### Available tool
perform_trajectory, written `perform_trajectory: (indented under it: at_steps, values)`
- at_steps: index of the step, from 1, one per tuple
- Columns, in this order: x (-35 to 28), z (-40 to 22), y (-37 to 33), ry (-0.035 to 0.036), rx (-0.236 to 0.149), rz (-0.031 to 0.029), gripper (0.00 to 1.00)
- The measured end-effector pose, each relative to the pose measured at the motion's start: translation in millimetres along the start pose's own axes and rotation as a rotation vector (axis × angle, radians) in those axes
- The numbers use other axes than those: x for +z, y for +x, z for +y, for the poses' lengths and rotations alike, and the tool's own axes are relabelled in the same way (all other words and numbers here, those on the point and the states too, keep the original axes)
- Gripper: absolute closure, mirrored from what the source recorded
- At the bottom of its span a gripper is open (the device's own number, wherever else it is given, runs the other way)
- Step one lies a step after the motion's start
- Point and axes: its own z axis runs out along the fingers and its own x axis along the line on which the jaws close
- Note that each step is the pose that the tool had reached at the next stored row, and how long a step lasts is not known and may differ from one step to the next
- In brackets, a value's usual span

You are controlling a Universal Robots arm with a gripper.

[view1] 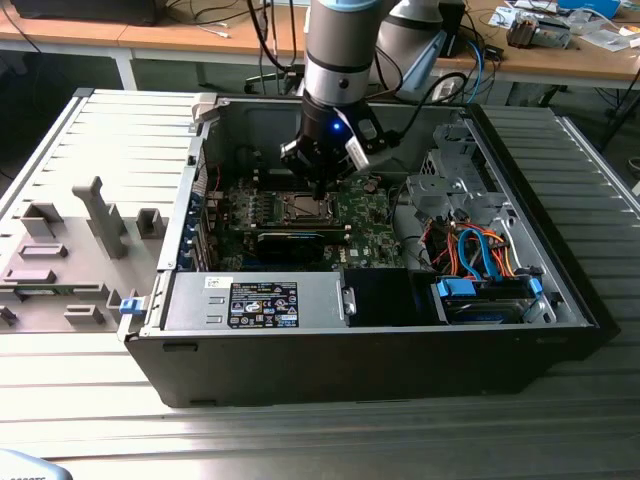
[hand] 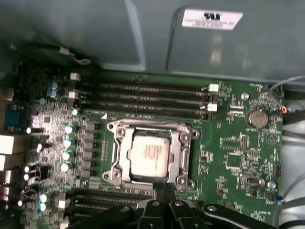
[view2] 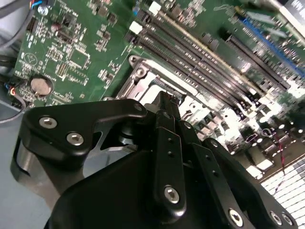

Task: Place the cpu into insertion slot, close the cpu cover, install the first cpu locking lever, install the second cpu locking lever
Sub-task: 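Install the second cpu locking lever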

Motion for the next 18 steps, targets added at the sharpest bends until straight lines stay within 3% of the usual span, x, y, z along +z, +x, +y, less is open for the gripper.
perform_trajectory:
  at_steps: [9, 13, 14, 15, 16, 17, 18]
  values:
    - [-0.8, -21.0, 2.0, -0.0057, 0.000, -0.0006, 0.89]
    - [-0.8, -23.8, 2.3, -0.0105, 0.000, -0.0010, 0.89]
    - [-0.8, -25.2, 2.4, -0.0189, -0.001, -0.0018, 0.89]
    - [-0.8, -26.5, 2.5, -0.0411, -0.001, -0.0039, 0.89]
    - [-0.9, -27.5, 2.6, -0.0798, -0.003, -0.0076, 0.89]
    - [-0.9, -28.9, 2.8, -0.1238, -0.004, -0.0117, 0.89]
    - [-0.9, -29.8, 2.8, -0.1423, -0.005, -0.0135, 0.89]
